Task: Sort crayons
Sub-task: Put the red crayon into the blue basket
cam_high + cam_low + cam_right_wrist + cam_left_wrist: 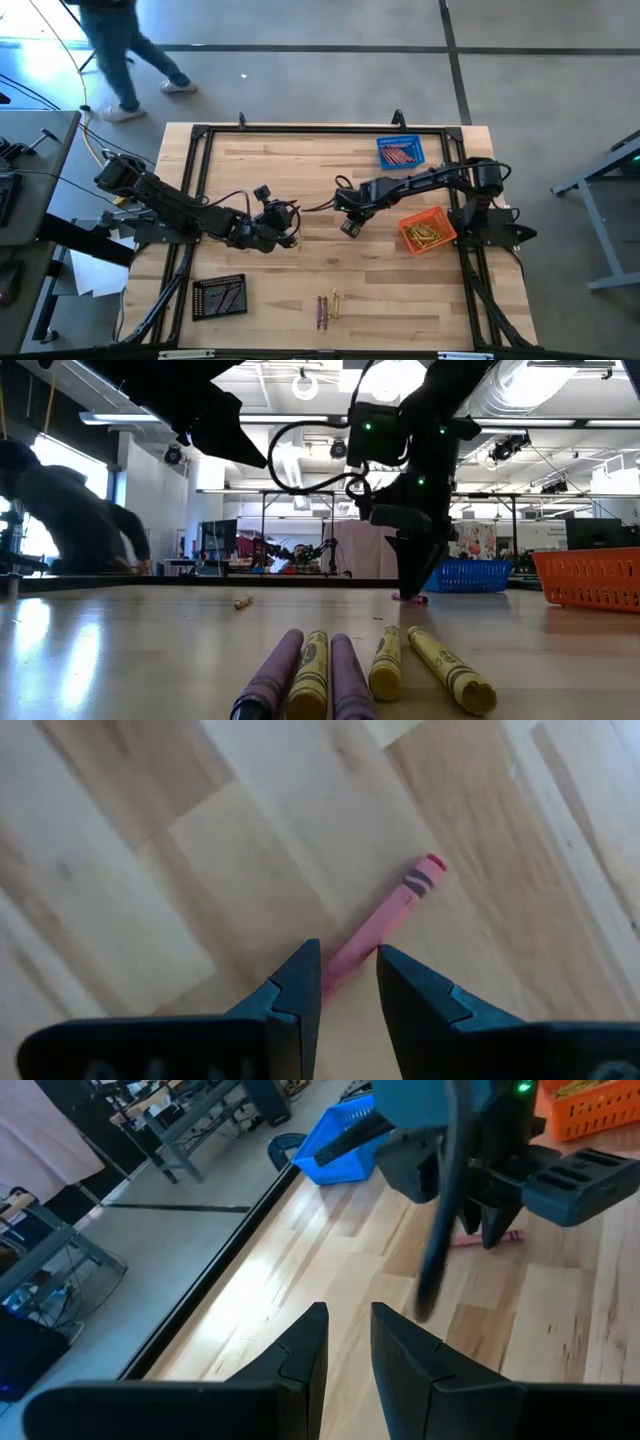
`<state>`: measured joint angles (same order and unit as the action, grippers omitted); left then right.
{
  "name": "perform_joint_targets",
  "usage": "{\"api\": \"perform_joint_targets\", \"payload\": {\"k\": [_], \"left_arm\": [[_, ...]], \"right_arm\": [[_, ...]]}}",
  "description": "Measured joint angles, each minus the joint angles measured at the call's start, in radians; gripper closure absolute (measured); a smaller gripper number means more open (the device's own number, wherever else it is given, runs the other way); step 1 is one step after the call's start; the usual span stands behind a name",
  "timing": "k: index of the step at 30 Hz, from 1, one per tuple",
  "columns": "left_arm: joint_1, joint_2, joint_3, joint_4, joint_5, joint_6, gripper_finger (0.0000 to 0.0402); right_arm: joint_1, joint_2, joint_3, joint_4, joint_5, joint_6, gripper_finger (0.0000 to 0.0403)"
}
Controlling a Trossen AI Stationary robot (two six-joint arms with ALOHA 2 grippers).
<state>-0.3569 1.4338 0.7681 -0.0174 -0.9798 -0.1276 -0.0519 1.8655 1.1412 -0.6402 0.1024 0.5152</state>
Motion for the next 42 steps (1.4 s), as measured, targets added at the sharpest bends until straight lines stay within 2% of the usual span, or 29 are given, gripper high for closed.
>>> {"api": "perform_joint_targets", "payload": {"k": [8,14,18,22,29,36,39,42], "left_arm": [[0.000,0.000,0.000,-0.002,0.000,0.000,0.0337],[0.000,0.000,0.000,-0.003,0.000,0.000,0.0337],[0.000,0.000,0.000,-0.006,0.000,0.000,0.0337],[0.000,0.000,0.000,-0.009,0.000,0.000,0.0337],[0.000,0.000,0.000,-0.016,-0.004,0.000,0.0337],[0.017,0.000,0.000,0.000,-0.055,-0.010,0.0337],[0.035,0.000,0.000,0.022,-0.059,-0.002,0.0337],[0.054,0.000,0.000,0.035,-0.054,-0.002,0.0337]], "right_arm": [[-0.045,-0.007,-0.056,0.075,-0.040,-0.033,0.0319],[-0.074,-0.011,-0.118,0.136,-0.105,-0.050,0.0389],[-0.078,-0.020,-0.121,0.134,-0.113,-0.048,0.0388],[-0.079,-0.067,-0.110,0.118,-0.129,-0.066,0.0396],[-0.046,-0.227,-0.095,0.096,-0.128,-0.069,0.0398],[-0.038,-0.385,-0.093,0.038,-0.012,-0.119,0.0398],[-0.099,-0.440,-0.093,0.010,0.056,-0.165,0.0395],[-0.211,-0.469,-0.093,-0.001,0.067,-0.243,0.0394]]}}
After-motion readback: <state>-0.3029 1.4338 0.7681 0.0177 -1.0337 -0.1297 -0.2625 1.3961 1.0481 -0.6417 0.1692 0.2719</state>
